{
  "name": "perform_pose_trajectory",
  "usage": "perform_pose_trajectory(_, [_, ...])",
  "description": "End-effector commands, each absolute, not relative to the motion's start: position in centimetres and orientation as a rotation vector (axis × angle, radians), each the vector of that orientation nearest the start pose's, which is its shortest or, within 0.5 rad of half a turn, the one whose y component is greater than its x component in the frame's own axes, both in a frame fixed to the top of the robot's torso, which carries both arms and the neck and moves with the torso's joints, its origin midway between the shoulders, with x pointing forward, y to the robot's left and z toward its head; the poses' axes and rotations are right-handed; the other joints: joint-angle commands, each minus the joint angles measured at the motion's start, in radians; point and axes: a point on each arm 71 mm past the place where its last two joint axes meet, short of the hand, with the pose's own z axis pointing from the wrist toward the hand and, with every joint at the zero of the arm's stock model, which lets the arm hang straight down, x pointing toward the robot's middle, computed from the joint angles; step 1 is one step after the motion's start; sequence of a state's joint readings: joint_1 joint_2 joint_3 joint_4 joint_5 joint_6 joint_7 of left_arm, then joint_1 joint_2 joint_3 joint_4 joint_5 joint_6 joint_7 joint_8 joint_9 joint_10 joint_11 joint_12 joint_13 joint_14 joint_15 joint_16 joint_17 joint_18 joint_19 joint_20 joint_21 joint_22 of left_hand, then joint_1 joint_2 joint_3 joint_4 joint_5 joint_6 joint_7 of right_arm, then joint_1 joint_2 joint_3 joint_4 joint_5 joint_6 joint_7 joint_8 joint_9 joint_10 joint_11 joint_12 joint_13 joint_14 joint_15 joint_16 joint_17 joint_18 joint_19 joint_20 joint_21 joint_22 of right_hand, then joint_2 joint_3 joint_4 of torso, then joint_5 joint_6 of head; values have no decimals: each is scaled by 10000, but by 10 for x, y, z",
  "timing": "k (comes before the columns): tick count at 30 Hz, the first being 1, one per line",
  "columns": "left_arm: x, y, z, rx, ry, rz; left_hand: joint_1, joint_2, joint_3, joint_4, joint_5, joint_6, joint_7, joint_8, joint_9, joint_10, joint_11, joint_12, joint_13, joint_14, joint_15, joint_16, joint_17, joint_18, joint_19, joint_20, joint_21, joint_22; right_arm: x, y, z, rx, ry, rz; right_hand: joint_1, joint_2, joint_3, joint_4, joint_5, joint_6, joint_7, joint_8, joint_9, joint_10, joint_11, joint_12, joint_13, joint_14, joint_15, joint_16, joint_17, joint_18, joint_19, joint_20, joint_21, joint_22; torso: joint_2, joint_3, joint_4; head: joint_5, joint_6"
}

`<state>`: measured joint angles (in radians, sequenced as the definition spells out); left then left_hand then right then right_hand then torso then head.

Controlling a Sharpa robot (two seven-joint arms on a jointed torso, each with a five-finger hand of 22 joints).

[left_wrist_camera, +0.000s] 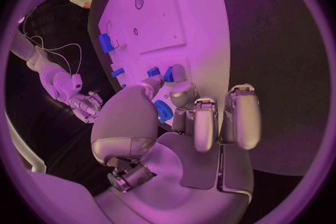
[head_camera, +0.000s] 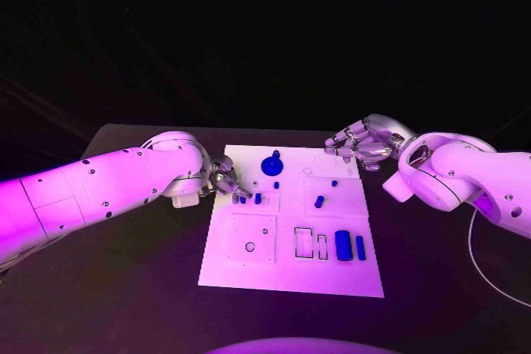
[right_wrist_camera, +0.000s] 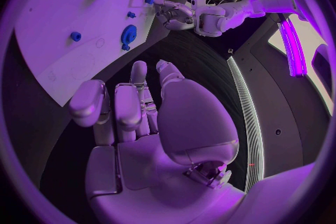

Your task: Assemble the parts on the task board

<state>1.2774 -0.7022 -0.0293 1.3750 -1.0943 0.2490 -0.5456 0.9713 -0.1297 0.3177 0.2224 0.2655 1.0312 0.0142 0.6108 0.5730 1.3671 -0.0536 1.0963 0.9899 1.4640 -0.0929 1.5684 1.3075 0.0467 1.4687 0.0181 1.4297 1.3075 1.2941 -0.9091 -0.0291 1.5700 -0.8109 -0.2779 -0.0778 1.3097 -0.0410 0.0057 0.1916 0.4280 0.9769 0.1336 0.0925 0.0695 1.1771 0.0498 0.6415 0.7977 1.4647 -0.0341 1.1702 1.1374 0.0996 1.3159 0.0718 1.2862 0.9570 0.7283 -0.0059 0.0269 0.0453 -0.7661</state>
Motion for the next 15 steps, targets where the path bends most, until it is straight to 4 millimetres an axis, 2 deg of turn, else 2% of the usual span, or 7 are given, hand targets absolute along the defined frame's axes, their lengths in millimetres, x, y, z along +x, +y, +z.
perform_pose_trajectory(1, [513, 192, -196, -1501, 23123, -3732, -48, 40, -500, 234, -425, 71, -31, -67, -23, 81, 12, 55, 33, 1068, -87, 24, 2633, -64, 283, -70, 31, 1271, 494, -223, -142, 4197, 17579, 9662, 41, 42, -53, 26, 16, 12, 35, 33, 0, -62, -28, -51, -14, 218, 28, -61, -10, 175, -63, 9, -55, -22, -3, -12, 11, -44, -3])
perform_pose_trajectory(5, [512, 196, -192, -1985, 22783, -4120, 92, 145, -1085, 554, -1083, 81, -25, -103, -41, 72, 10, 54, 52, 1068, -93, 24, 2633, -56, 273, -81, -5, 1255, 494, -224, -143, 4205, 17580, 9654, 41, 42, -53, 26, 16, 12, 35, 33, 0, -62, -28, -51, -14, 218, 28, -61, -10, 175, -63, 9, -55, -22, -5, 2, 18, -42, -11])
perform_pose_trajectory(8, [512, 198, -187, -2749, 22237, -5092, 130, 191, -1380, 657, -1236, 37, -1, -148, -62, -5, 26, -63, -67, 1068, -87, 24, 2633, -26, 219, -79, -116, 1160, 494, -224, -143, 4210, 17587, 9658, 41, 42, -53, 26, 16, 12, 35, 33, 0, -62, -28, -51, -14, 218, 28, -61, -10, 175, -63, 9, -55, -22, -8, 5, 13, -54, -12])
perform_pose_trajectory(11, [513, 198, -181, -3876, 21618, -6600, 185, 225, -1811, 675, -1208, -365, 140, -285, -91, -579, 148, -798, -867, 1068, -34, 24, 2633, 106, -59, -40, -639, 696, 494, -224, -144, 4221, 17600, 9659, 41, 42, -53, 26, 16, 12, 35, 33, 0, -62, -28, -51, -14, 218, 28, -61, -10, 175, -63, 9, -55, -22, -8, 12, 7, -42, -25])
perform_pose_trajectory(13, [513, 197, -178, -4378, 21184, -7450, 266, 261, -2153, 688, -1141, -871, 312, -391, -110, -1342, 357, -1582, -1718, 1030, 123, -66, 2520, 317, -528, 48, -1526, -79, 494, -224, -145, 4233, 17611, 9651, 41, 42, -53, 26, 16, 12, 35, 33, 0, -62, -28, -51, -14, 218, 28, -61, -10, 175, -63, 9, -55, -22, -2, 14, 19, -53, -30])
perform_pose_trajectory(15, [514, 197, -175, -4671, 20832, -8009, 295, 239, -2470, 689, -1175, -1200, 473, -423, -127, -1872, 448, -2011, -2226, 909, 198, -346, 2185, 429, -812, 160, -2096, -557, 494, -224, -145, 4248, 17626, 9643, 41, 42, -53, 26, 16, 12, 35, 33, 0, -62, -28, -51, -14, 218, 28, -61, -10, 175, -63, 9, -55, -22, 3, 2, 30, -66, -19])
